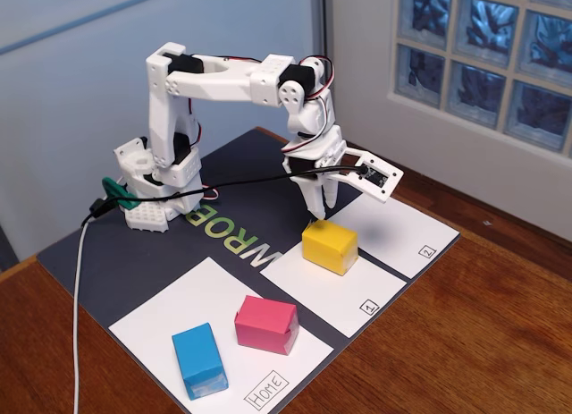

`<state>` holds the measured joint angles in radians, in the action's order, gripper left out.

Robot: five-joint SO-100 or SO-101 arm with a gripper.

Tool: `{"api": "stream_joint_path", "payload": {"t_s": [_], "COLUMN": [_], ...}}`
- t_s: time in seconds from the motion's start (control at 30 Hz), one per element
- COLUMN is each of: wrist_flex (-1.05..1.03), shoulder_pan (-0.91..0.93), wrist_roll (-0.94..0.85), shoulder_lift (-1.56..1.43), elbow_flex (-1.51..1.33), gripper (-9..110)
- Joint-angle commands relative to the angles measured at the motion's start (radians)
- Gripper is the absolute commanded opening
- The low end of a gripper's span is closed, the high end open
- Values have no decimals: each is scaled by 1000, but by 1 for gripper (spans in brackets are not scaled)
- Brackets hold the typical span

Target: Move box yellow to home

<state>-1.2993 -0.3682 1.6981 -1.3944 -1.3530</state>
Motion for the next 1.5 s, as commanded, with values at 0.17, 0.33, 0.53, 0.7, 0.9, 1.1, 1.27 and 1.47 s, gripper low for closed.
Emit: {"api": "stream_joint_path", "payload": {"t_s": [0.17,0.33,0.53,0.7,0.9,1.1,1.27,1.47], "wrist_flex": [21,23,60,87,173,213,229,229], "shoulder_pan": [-44,-37,-11,2,5,-15,-18,2], "wrist_roll": [-11,-25,-34,-38,-41,-28,-21,-20], "shoulder_lift": [9,15,15,20,48,84,104,101], "elbow_flex": [31,8,-29,-60,-141,-160,-160,-160], "gripper": [22,29,38,37,36,36,36,37]}}
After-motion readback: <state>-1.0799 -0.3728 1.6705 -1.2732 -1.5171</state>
